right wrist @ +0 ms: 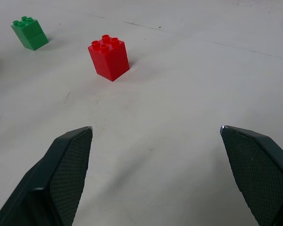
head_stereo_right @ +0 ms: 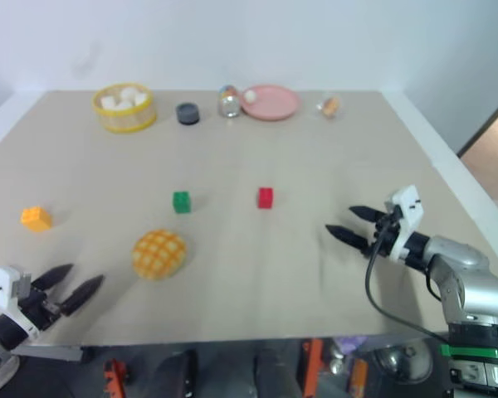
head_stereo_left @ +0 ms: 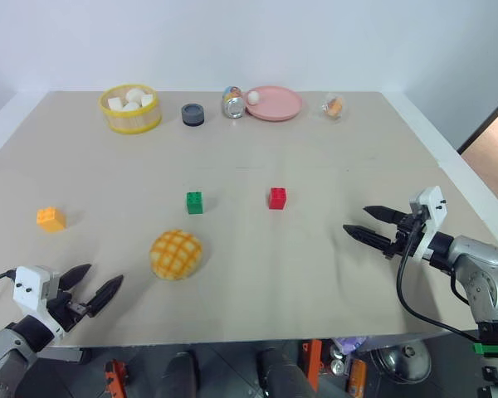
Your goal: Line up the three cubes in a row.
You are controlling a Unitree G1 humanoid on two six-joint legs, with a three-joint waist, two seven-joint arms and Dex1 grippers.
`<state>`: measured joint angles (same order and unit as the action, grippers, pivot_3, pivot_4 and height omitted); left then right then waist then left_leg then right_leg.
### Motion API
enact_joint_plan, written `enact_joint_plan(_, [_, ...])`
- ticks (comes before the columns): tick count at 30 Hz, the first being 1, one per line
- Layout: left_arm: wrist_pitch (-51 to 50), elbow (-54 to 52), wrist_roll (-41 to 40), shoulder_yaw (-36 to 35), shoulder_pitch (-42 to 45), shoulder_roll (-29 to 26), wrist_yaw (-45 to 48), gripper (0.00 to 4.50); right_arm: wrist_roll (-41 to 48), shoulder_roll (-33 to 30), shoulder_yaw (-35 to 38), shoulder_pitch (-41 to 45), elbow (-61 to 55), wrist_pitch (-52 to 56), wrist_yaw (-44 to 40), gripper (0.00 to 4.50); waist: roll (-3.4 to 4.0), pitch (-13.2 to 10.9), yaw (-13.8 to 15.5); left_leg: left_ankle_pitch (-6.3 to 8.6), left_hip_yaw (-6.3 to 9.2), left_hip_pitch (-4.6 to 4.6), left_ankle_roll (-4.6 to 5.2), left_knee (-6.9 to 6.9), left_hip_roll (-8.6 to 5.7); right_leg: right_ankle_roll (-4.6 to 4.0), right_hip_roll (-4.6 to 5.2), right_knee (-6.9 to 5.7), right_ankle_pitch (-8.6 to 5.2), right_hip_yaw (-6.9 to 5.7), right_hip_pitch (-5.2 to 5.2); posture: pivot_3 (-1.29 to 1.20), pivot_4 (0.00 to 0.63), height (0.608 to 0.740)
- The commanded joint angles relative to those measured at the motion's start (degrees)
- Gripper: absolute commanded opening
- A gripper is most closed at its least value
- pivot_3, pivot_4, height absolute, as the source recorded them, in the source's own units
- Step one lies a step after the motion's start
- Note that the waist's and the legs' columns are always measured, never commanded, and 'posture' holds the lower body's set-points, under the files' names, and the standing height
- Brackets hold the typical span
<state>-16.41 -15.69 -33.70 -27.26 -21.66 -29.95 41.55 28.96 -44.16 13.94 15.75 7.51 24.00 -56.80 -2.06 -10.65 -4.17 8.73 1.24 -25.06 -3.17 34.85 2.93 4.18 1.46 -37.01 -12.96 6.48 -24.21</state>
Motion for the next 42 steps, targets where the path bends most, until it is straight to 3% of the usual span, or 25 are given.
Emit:
enact_joint_plan(1, [-0.1,-0.2,-0.9,-1.8,0.9,-1.4,0.5,4.40,0.3,-1.5,1.9,1.3,-0.1,-0.3,-0.5,4.50,0.00,0.0,0.0,0.00,0.00,0.00,0.00,0.00,0.00,0.00,0.00,0.00,0.00,0.00,0.00,0.00,0.150,0.740])
enact_joint_plan(7, [-2.4,-2.8,-3.7,-2.2,2.2,-3.2,1.7,4.40,0.6,-2.7,1.7,1.7,0.0,0.3,-1.9,4.50,-0.01,0.0,-0.1,0.00,-0.01,-0.01,0.00,0.01,0.00,0.00,0.00,-0.02,0.00,0.00,0.01,0.00,0.150,0.740])
enact_joint_plan(14, [-11.6,-11.3,-10.3,0.3,4.8,-10.6,5.1,4.40,2.5,-5.1,0.0,1.5,-5.1,3.3,-7.5,4.50,0.02,0.0,-0.1,0.00,-0.01,0.00,0.00,0.00,0.03,0.01,-0.02,-0.06,0.00,0.00,-0.01,0.00,0.150,0.740])
enact_joint_plan(23, [-14.3,-11.3,-7.2,8.3,12.8,-19.3,10.9,4.40,6.9,-8.3,-3.4,2.1,-17.2,8.6,-13.9,4.50,0.04,0.0,-0.1,0.00,0.00,0.01,0.00,0.02,0.04,0.00,-0.04,-0.11,0.00,-0.01,-0.03,0.00,0.150,0.740])
enact_joint_plan(32, [-7.3,3.3,4.6,21.0,24.7,-15.3,12.5,4.40,7.9,-6.2,-5.2,1.9,-23.0,9.5,-11.1,4.50,0.02,0.0,0.0,0.00,0.00,-0.02,0.00,0.03,0.04,0.02,-0.05,-0.11,0.00,-0.02,-0.02,0.00,0.150,0.740])
enact_joint_plan(40, [-3.7,8.9,9.0,25.8,28.2,-12.3,14.4,4.40,9.5,-6.1,-3.2,-0.5,-25.5,10.4,-8.5,4.50,0.06,0.0,0.3,-0.03,0.03,0.01,0.05,0.07,0.03,0.05,-0.05,-0.16,0.02,-0.03,0.06,0.00,0.150,0.740])
enact_joint_plan(42, [-3.5,8.2,9.3,27.3,27.9,-12.2,16.2,3.86,9.7,-6.1,-2.9,-0.4,-25.7,10.4,-7.9,4.50,0.07,0.1,0.4,-0.04,0.03,0.01,0.06,0.16,0.02,0.08,-0.03,-0.16,0.04,-0.03,0.12,0.00,0.150,0.740])
